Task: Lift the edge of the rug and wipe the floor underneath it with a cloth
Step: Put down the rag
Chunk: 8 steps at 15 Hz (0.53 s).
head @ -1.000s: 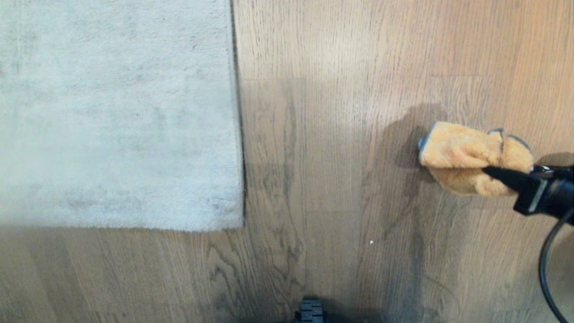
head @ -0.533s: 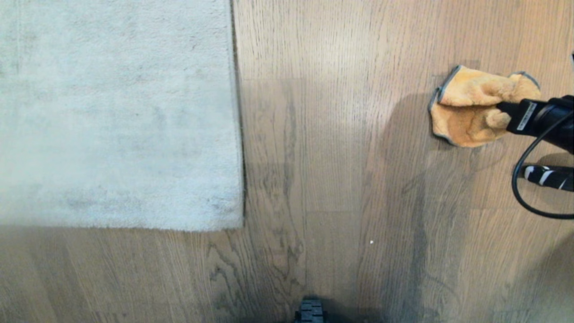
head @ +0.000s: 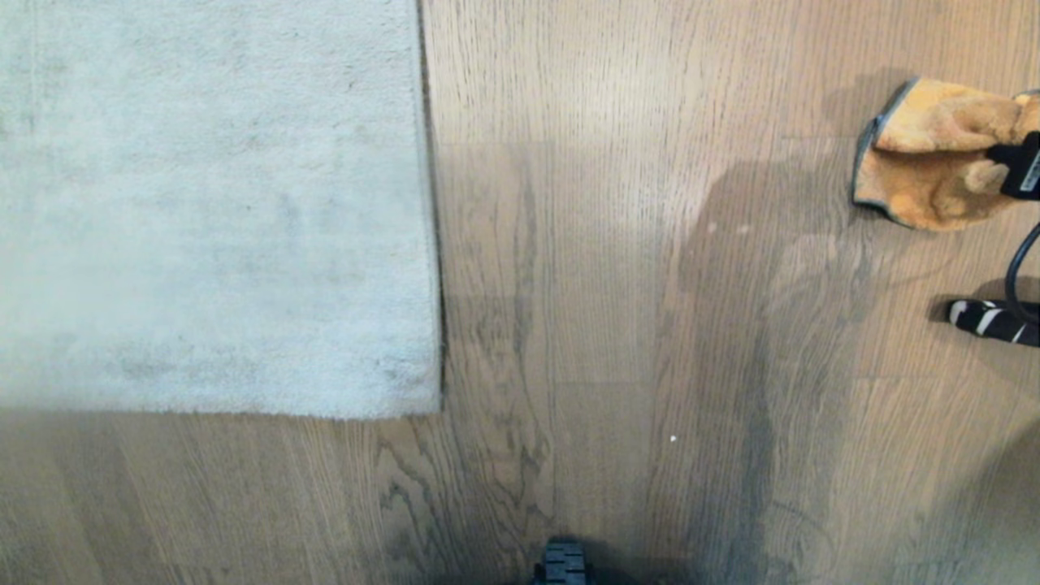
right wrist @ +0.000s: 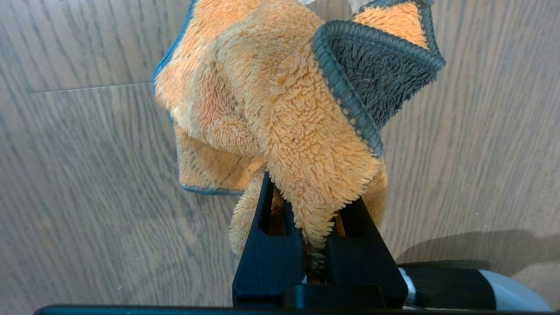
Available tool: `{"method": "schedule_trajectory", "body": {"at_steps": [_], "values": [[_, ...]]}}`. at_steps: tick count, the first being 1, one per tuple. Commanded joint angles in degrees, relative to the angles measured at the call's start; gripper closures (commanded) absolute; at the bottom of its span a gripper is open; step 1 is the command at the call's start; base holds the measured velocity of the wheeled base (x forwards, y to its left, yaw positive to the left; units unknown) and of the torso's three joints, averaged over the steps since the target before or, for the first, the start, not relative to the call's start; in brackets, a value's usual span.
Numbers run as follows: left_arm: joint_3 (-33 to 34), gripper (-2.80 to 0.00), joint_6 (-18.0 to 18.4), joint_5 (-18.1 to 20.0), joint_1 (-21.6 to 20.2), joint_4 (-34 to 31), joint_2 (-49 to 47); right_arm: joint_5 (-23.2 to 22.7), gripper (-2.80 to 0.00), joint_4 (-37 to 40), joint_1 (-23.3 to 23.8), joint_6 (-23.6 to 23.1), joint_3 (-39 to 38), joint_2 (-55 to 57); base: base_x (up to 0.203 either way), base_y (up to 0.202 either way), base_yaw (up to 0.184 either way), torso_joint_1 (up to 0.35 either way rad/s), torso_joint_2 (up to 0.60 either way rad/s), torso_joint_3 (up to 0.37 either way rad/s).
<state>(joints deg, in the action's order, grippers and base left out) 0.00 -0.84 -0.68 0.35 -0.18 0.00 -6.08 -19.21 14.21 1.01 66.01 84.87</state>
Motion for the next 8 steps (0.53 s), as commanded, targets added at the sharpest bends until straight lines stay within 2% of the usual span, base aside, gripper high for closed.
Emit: {"method": "schedule_trajectory", "body": {"at_steps": [1, 3, 5, 8], "values": [[0.0, 0.0, 0.0, 0.0, 0.0, 0.0, 0.0, 0.0, 0.0, -0.6, 0.4, 0.0, -0.7, 0.9, 0.0, 0.0, 0.0, 0.0, 0.0, 0.0], [0.0, 0.0, 0.0, 0.0, 0.0, 0.0, 0.0, 0.0, 0.0, -6.2, 0.4, 0.3, -2.8, 4.6, 0.0, 0.0, 0.0, 0.0, 0.0, 0.0], [0.0, 0.0, 0.0, 0.0, 0.0, 0.0, 0.0, 0.0, 0.0, -15.5, 0.3, 1.1, -3.8, 8.9, 0.0, 0.0, 0.0, 0.0, 0.0, 0.0], [0.0, 0.0, 0.0, 0.0, 0.0, 0.0, 0.0, 0.0, 0.0, -18.5, 0.4, 1.3, -3.5, 11.2, 0.0, 0.0, 0.0, 0.0, 0.0, 0.0]]}}
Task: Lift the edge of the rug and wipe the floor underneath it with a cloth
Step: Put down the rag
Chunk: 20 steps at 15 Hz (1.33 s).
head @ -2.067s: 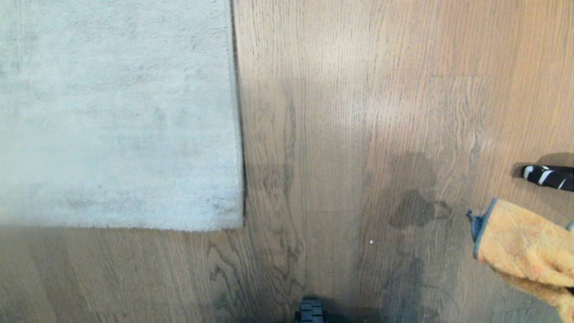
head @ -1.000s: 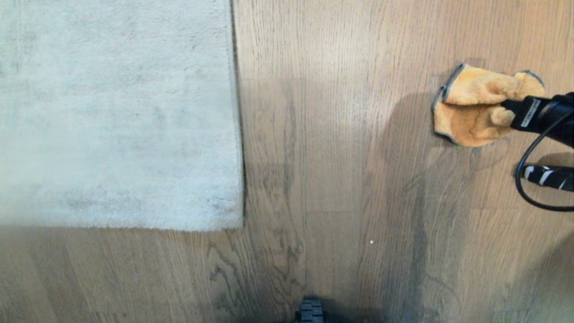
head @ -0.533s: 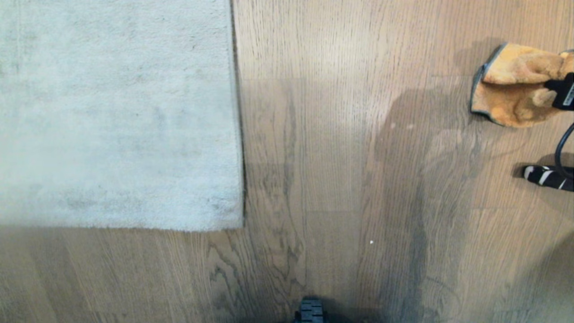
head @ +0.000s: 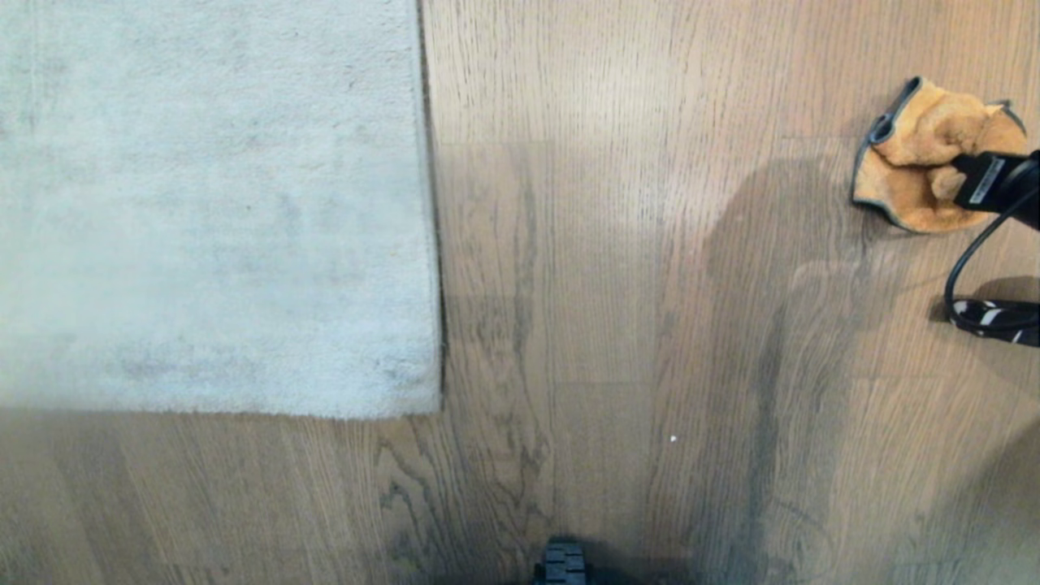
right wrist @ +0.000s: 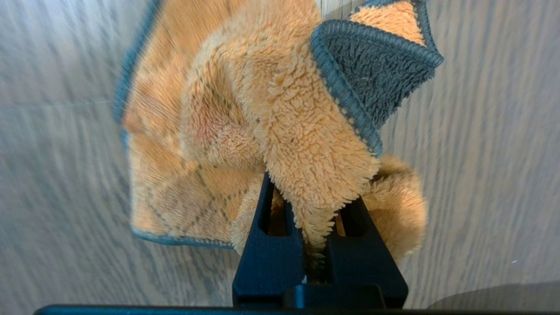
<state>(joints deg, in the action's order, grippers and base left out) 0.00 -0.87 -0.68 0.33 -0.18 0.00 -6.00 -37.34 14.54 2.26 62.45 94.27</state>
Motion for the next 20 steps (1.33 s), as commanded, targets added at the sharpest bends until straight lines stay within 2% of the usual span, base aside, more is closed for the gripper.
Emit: {"method": "schedule_trajectory", "body": {"at_steps": [1, 8, 9, 15, 20], "values": [[0.0, 0.0, 0.0, 0.0, 0.0, 0.0, 0.0, 0.0, 0.0, -0.2, 0.0, 0.0, 0.0, 1.8, 0.0, 0.0, 0.0, 0.0, 0.0, 0.0], [0.0, 0.0, 0.0, 0.0, 0.0, 0.0, 0.0, -0.2, 0.0, 0.4, 0.0, 0.1, -0.4, 0.5, 0.0, 0.0, 0.0, 0.0, 0.0, 0.0], [0.0, 0.0, 0.0, 0.0, 0.0, 0.0, 0.0, -0.2, -2.8, 0.5, 0.0, 0.2, -0.8, -0.1, 0.0, 0.0, 0.0, 0.0, 0.0, 0.0], [0.0, 0.0, 0.0, 0.0, 0.0, 0.0, 0.0, -0.2, -2.8, 0.8, 0.0, 0.1, -5.3, -5.0, 0.0, 0.0, 0.0, 0.0, 0.0, 0.0], [0.0, 0.0, 0.0, 0.0, 0.0, 0.0, 0.0, -0.3, -2.8, 2.0, -0.1, 0.1, -19.6, -17.4, 0.0, 0.0, 0.0, 0.0, 0.0, 0.0]]}}
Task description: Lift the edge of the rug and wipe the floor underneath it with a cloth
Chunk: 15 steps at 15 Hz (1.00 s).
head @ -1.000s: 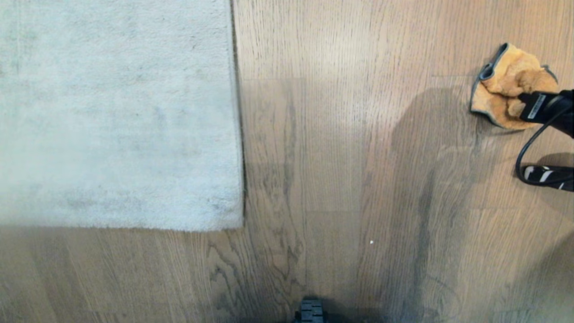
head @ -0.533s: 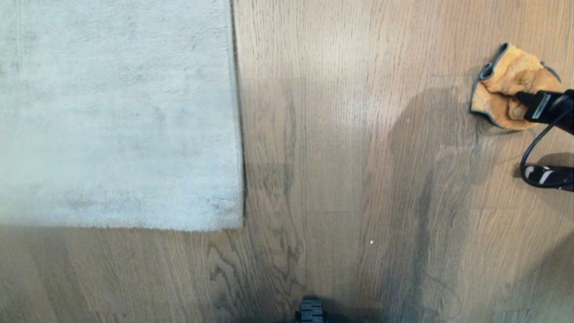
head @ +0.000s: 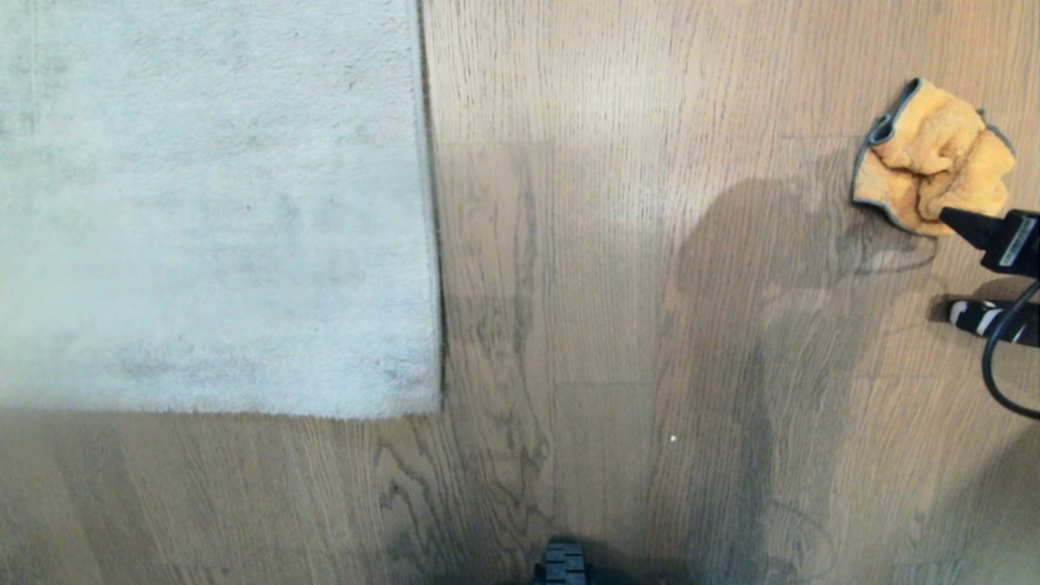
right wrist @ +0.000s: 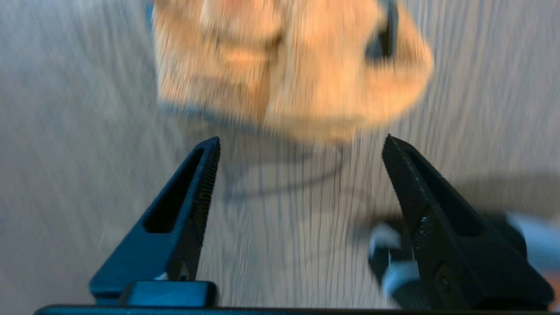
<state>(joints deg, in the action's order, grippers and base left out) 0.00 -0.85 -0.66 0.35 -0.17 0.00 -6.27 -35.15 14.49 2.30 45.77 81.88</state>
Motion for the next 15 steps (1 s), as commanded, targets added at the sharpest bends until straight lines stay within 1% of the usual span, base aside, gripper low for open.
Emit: {"method": "schedule_trajectory", "body": {"at_steps": [1, 3, 5, 7, 9, 10, 13, 15], "values": [[0.0, 0.0, 0.0, 0.0, 0.0, 0.0, 0.0, -0.1, -2.8, 0.0, -0.1, 0.0, -6.3, -7.9, 0.0, 0.0, 0.0, 0.0, 0.0, 0.0], [0.0, 0.0, 0.0, 0.0, 0.0, -0.1, 0.0, -0.2, -2.8, 0.0, -0.6, 0.0, -13.7, -14.1, 0.0, 0.0, 0.0, 0.0, 0.0, 0.0], [0.0, 0.0, 0.0, 0.0, 0.0, 0.0, 0.0, -0.2, -2.8, 0.2, -2.2, 0.0, -20.0, -20.4, 0.0, 0.0, 0.0, 0.0, 0.0, 0.0], [0.0, 0.0, 0.0, 0.0, 0.0, 0.0, 0.0, -0.2, -2.8, 0.3, -3.7, -0.2, -25.2, -25.9, 0.0, 0.0, 0.0, 0.0, 0.0, 0.0], [0.0, 0.0, 0.0, 0.0, 0.0, 0.0, 0.0, -0.2, -2.8, 0.3, -4.3, -0.9, -29.0, -28.9, 0.0, 0.0, 0.0, 0.0, 0.0, 0.0], [0.0, 0.0, 0.0, 0.0, 0.0, 0.0, 0.0, -0.2, 0.0, 0.1, -4.3, -1.1, -30.0, -29.8, 0.0, 0.0, 0.0, 0.0, 0.0, 0.0], [0.0, 0.0, 0.0, 0.0, 0.0, 0.0, 0.0, -0.2, 0.0, -0.1, -5.0, -1.2, -31.3, -30.7, 0.0, 0.0, 0.0, 0.0, 0.0, 0.0], [0.0, 0.0, 0.0, 0.0, 0.0, 0.0, 0.0, -0.2, 0.0, 0.0, -6.7, -1.1, -32.9, -32.1, 0.0, 0.0, 0.0, 0.0, 0.0, 0.0]]}}
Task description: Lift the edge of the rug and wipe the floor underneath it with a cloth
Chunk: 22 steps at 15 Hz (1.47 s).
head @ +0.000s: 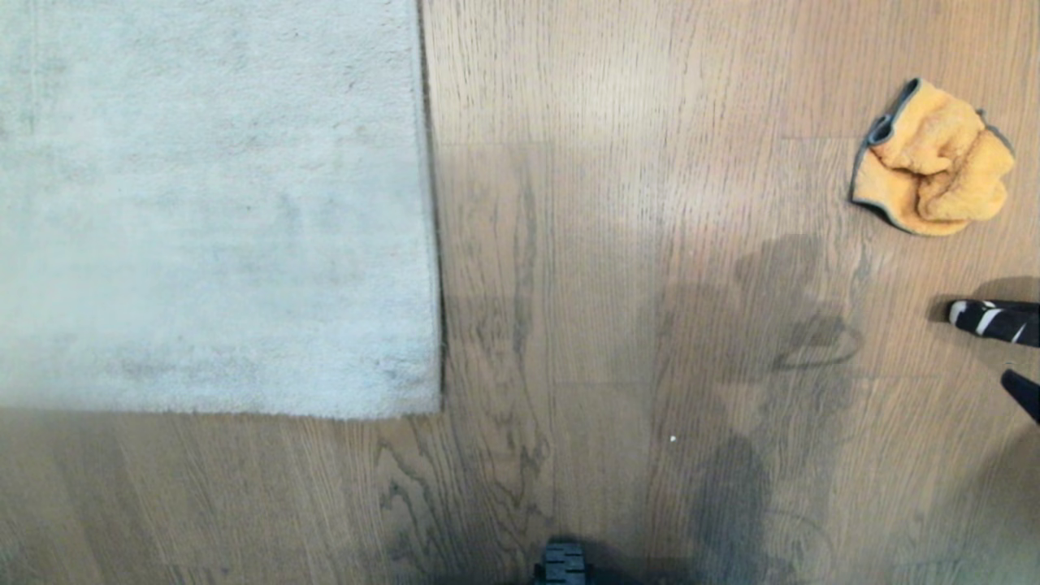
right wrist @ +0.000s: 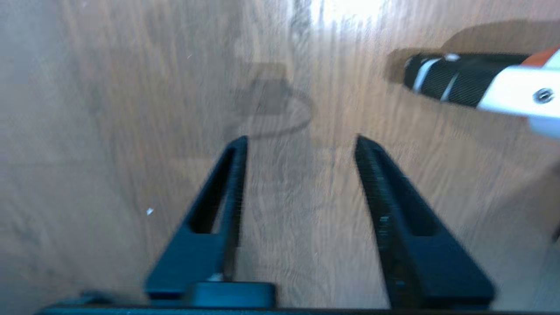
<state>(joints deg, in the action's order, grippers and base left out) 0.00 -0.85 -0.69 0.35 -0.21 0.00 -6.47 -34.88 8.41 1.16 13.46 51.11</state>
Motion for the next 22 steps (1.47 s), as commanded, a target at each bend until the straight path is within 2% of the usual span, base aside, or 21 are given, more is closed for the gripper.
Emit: {"method": "schedule_trajectory", "body": {"at_steps": [1, 8, 11, 16, 19, 22], "values": [[0.0, 0.0, 0.0, 0.0, 0.0, 0.0, 0.0, 0.0, 0.0, -0.1, -1.8, 0.1, -1.5, -2.5, 0.0, 0.0, 0.0, 0.0, 0.0, 0.0], [0.0, 0.0, 0.0, 0.0, 0.0, 0.0, 0.0, -0.1, 0.0, 0.2, -3.7, 0.1, -12.8, -15.2, 0.0, 0.0, 0.0, 0.0, 0.0, 0.0], [0.0, 0.0, 0.0, 0.0, 0.0, 0.0, 0.0, 0.0, 0.0, 6.4, -3.7, 0.3, -13.4, -21.8, 0.0, 0.0, 0.0, 0.0, 0.0, 0.0], [0.0, 0.0, 0.0, 0.0, 0.0, 0.0, 0.0, 1.0, 0.0, 24.3, -4.5, -2.8, -13.5, -35.4, 0.0, 0.0, 0.0, 0.0, 0.0, 0.0], [0.0, 0.0, 0.0, 0.0, 0.0, 0.0, 0.0, 8.0, 0.0, 27.8, -7.1, -4.0, -13.5, -38.4, 0.0, 0.0, 0.0, 0.0, 0.0, 0.0], [0.0, 0.0, 0.0, 0.0, 0.0, 0.0, 0.0, 8.3, 0.0, 32.8, -7.5, -4.5, -13.5, -44.8, 0.0, 0.0, 0.0, 0.0, 0.0, 0.0]]}}
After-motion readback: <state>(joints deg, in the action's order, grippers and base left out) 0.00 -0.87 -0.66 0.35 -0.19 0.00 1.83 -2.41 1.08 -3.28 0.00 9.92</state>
